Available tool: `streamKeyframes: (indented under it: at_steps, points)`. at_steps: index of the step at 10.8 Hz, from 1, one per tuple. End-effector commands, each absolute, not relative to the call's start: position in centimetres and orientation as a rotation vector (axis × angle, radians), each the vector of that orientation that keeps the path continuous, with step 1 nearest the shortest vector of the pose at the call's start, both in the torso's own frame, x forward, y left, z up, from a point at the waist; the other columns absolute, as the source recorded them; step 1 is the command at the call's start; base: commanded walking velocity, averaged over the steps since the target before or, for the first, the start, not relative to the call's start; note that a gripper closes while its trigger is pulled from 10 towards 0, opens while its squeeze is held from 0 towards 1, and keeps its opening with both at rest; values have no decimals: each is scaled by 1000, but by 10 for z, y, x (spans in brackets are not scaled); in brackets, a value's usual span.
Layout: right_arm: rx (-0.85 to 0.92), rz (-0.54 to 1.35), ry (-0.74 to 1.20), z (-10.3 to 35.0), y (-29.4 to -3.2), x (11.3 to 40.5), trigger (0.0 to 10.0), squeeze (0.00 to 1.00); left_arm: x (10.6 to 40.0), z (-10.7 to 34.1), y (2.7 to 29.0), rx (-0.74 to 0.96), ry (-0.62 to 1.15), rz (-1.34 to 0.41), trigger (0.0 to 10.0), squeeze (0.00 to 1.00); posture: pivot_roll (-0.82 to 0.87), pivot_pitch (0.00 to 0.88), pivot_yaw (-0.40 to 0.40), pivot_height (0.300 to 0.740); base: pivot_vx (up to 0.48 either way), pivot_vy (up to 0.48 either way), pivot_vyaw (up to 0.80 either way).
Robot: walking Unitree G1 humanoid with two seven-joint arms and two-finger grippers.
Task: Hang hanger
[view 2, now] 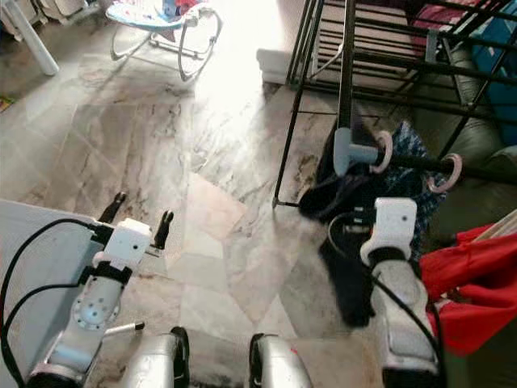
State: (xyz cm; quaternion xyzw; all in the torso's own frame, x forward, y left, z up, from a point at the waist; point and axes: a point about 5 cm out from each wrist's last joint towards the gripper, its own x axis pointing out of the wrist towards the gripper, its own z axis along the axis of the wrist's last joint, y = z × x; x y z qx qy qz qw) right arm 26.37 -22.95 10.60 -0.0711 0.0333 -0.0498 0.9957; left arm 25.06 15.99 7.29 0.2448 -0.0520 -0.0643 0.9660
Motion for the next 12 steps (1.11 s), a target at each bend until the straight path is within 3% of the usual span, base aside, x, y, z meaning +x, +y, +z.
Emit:
streamKeyframes:
  at_steps: [1,3,5,8,12]
  points:
    - [-179,-114,20,120,-230,270,0,0,246,70,157,490,-93,-135,10000,0,1,186,-56,740,0,0,0]
    - [-130,-199,-7,123,-233,266,0,0,241,69,158,499,-99,-113,10000,0,24,178,-72,740,0,0,0]
    - [-139,-271,-145,133,-219,248,0,0,241,70,165,499,-92,-76,10000,0,25,176,-57,740,0,0,0]
    - [-205,-235,9,95,-221,199,0,0,244,70,160,498,-95,-94,10000,0,-2,177,-60,740,0,0,0]
    - [-246,-249,49,82,-229,196,0,0,246,68,157,483,-89,-84,10000,0,-1,168,-67,740,0,0,0]
